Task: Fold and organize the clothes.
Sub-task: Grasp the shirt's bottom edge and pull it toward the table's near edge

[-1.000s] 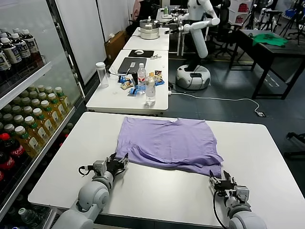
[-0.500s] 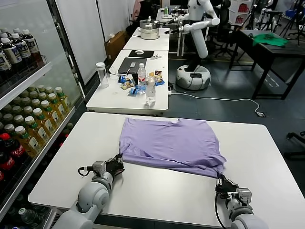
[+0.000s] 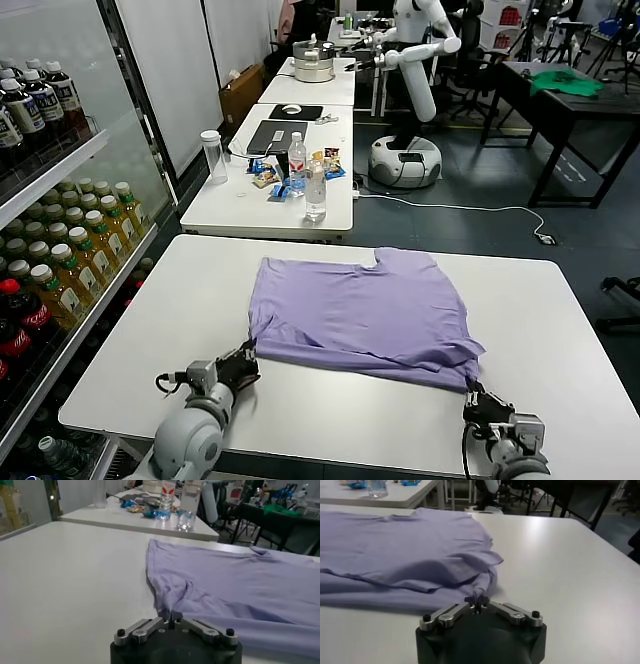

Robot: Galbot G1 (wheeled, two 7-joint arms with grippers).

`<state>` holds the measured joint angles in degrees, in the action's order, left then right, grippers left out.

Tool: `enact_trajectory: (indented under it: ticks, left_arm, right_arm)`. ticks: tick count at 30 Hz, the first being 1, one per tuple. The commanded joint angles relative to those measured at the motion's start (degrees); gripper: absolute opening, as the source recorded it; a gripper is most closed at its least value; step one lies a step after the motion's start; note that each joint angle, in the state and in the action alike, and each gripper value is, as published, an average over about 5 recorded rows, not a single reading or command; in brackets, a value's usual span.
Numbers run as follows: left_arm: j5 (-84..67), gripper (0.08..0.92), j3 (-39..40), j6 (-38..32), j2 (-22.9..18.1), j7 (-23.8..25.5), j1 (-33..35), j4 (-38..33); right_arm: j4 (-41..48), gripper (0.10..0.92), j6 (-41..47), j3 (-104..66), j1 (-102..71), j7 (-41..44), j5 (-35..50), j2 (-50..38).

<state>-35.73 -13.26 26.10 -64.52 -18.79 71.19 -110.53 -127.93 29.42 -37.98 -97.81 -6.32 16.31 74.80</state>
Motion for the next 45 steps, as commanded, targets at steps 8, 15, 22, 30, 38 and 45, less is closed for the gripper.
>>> enact_trajectory:
  ticks: [8,15,22,30,38,45]
  left_arm:
    - [1.2,0.098,-7.4,1.1,3.1,-0.4,20.5,-18.2]
    - [1.4,0.098,-7.9,2.6,3.8,-0.4,21.8,-18.4]
    - [2.3,0.098,-7.8,5.6,3.3,0.5,22.7,-20.7]
    - [0.8,0.271,-10.6,5.5,5.8,0.1,18.8,-22.6]
    - [-1.1,0.496,-6.4,2.6,5.8,-2.2,4.0,-15.0]
    - [-2.4,0.703,1.9,3.1,4.5,-2.8,-12.7,0.4]
  right_arm:
    - [-10.7,0.127,0.4,-2.5,-17.2,0.8,-6.0,-0.2]
    - [-7.8,0.127,0.7,-1.9,-17.1,0.9,-8.0,-0.6]
    - [-7.7,0.184,-0.4,0.2,-16.4,2.4,-11.8,-0.2]
    - [-12.0,0.416,-6.6,-1.5,-10.4,1.7,-4.7,-1.9]
    - [-4.2,0.632,-0.7,-0.6,8.9,-1.3,3.5,-8.1]
    - [13.9,0.804,3.7,8.7,32.5,-4.2,10.6,-12.8]
